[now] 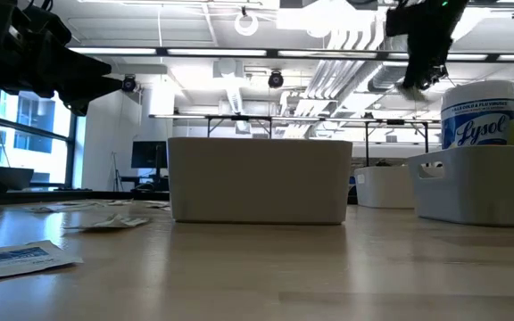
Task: Pick & Place First Aid Supplies
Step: Put the green pad into the right gray bin
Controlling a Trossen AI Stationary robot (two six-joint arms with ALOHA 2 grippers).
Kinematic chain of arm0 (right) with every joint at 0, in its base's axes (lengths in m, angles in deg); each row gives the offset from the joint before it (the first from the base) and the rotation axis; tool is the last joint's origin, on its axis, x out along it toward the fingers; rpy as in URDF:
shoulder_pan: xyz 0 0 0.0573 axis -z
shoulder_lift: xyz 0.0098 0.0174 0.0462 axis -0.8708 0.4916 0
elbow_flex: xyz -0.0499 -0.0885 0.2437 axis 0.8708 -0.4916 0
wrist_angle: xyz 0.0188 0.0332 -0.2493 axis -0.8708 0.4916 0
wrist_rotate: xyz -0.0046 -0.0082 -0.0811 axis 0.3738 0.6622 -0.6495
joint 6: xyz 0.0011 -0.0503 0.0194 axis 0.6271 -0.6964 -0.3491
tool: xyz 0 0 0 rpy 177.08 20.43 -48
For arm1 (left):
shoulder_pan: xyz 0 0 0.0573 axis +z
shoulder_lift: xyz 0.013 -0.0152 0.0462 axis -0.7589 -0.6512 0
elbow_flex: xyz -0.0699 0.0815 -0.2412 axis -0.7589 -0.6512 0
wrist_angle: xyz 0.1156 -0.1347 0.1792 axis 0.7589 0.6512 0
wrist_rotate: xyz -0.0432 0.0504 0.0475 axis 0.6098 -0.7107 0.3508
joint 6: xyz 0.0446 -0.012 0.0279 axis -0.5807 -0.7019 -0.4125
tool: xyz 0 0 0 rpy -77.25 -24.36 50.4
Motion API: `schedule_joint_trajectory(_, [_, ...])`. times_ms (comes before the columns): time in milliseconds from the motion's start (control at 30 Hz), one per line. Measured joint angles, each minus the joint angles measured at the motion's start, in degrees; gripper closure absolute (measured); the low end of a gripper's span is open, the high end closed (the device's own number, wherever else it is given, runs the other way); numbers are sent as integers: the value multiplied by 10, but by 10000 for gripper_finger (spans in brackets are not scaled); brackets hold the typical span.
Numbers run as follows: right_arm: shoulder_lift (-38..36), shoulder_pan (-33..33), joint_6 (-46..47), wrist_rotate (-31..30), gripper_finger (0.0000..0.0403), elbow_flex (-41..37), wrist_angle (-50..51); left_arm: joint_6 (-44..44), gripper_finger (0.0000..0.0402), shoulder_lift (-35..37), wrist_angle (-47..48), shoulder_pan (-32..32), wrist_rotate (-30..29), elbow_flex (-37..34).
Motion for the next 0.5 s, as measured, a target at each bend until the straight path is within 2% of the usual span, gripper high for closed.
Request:
schedule_joint_trajectory(133, [-8, -48, -29, 40, 402, -27, 34, 0, 216, 0, 0, 0, 0, 0])
schedule_joint_trajectory(233, [-4, -85, -55, 50, 402, -68, 0, 0, 216, 0, 0, 0, 0, 0])
schedule_joint_trajectory(500, [14, -177, -54, 48, 402, -184, -72, 0, 216, 0, 0, 0, 0, 0])
